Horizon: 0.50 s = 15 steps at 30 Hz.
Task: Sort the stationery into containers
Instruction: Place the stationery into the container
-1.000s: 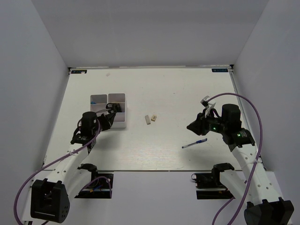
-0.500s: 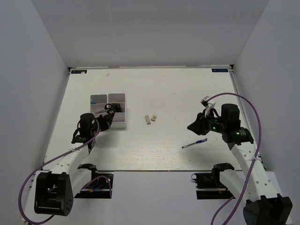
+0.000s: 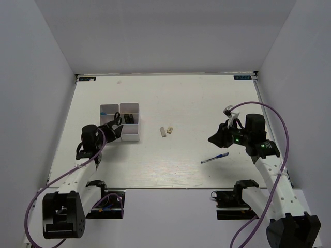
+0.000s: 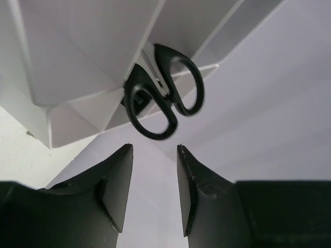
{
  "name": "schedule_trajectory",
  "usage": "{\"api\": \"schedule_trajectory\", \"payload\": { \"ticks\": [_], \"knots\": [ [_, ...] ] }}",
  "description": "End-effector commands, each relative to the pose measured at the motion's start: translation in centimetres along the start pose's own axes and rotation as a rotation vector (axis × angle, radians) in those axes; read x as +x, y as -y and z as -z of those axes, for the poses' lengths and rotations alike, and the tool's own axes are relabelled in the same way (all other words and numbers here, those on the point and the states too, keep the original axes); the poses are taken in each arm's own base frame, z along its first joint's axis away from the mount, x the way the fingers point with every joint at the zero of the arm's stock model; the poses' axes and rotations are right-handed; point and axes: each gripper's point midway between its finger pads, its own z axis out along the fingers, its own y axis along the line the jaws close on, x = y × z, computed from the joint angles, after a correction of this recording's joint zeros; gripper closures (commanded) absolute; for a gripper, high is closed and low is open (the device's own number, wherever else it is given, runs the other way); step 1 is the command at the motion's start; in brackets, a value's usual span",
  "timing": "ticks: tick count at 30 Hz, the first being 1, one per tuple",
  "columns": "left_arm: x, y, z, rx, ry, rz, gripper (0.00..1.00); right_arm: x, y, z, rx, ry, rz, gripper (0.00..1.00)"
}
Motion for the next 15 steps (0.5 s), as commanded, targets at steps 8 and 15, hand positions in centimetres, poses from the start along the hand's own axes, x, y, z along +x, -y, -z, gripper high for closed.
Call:
{"api": "schedule_trajectory", "payload": {
  "ticks": [8, 15],
  "knots": [
    [5.1, 3.4, 5.2, 0.07, -0.174, -0.161, 0.75, 0.1, 0.0, 0.0, -0.036, 0.006, 0.028, 0.33],
    [8.0, -5.1, 8.1, -0.266, -0.498, -0.85, 0.99, 1.3, 1.4, -0.8, 0.005, -0.074, -0.033, 1.0]
  ]
}}
